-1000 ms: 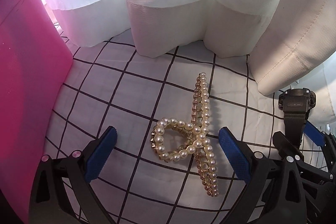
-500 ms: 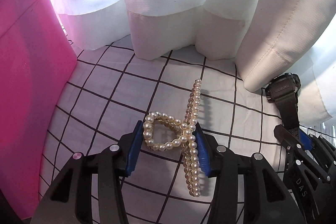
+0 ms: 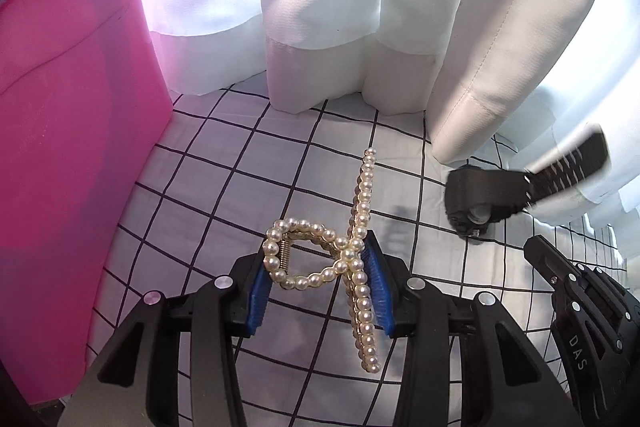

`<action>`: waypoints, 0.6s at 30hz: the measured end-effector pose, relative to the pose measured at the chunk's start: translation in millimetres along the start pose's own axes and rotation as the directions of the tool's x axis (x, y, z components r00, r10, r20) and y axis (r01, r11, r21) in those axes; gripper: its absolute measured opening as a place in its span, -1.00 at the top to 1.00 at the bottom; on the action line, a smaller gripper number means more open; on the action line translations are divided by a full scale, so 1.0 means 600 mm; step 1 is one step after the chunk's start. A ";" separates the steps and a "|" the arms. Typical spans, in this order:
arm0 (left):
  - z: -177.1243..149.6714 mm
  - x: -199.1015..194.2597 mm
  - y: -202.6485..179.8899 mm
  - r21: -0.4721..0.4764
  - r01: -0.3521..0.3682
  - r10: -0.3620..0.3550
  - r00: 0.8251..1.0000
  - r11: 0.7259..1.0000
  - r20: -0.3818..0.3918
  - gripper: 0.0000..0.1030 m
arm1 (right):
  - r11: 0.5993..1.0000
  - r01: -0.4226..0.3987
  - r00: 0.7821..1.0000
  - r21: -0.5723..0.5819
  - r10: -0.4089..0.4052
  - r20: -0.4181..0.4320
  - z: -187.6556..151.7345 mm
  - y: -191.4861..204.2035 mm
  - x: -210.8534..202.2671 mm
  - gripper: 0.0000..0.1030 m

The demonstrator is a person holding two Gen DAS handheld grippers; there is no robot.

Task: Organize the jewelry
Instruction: 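Lift the pearl clip with the left gripper while the right gripper lifts the watch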

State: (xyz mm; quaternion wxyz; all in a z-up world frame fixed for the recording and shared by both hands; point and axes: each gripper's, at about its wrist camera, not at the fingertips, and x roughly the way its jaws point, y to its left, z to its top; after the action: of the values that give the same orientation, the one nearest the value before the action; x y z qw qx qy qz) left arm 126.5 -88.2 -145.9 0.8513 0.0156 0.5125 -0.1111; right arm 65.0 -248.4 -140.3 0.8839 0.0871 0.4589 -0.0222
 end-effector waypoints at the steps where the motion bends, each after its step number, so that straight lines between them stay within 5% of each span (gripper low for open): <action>1: -0.002 -0.004 0.003 -0.002 0.003 -0.003 1.000 1.000 0.003 0.20 | 1.000 0.000 1.000 0.003 0.000 0.000 -0.001 0.001 -0.002 1.00; 6: -0.008 -0.007 0.028 -0.001 0.008 -0.008 1.000 1.000 0.008 0.20 | 1.000 -0.006 1.000 0.021 0.006 -0.010 -0.006 -0.005 -0.002 0.99; 7: -0.005 -0.010 0.024 -0.002 0.007 -0.007 1.000 1.000 0.005 0.20 | 0.999 -0.020 1.000 0.040 0.020 0.002 -0.004 -0.007 -0.004 0.82; 8: -0.006 -0.011 0.026 -0.005 0.009 -0.009 1.000 1.000 0.003 0.20 | 0.998 -0.018 1.000 0.059 0.018 0.007 0.003 0.004 0.006 0.27; 10: 0.003 0.007 0.022 -0.007 0.007 -0.007 1.000 1.000 -0.004 0.20 | 0.997 -0.005 1.000 0.080 0.004 0.018 0.014 0.004 0.008 -0.09; 18: 0.002 0.009 0.039 -0.022 0.000 -0.001 1.000 1.000 -0.010 0.20 | 0.999 0.019 1.000 0.040 -0.018 -0.013 0.044 0.035 0.054 -0.20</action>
State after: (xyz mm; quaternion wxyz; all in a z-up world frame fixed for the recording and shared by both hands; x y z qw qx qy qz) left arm 134.4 -66.6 -152.1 0.8489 0.0068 0.5178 -0.1058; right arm 107.5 -230.9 -149.3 0.8788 0.1006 0.4648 -0.0391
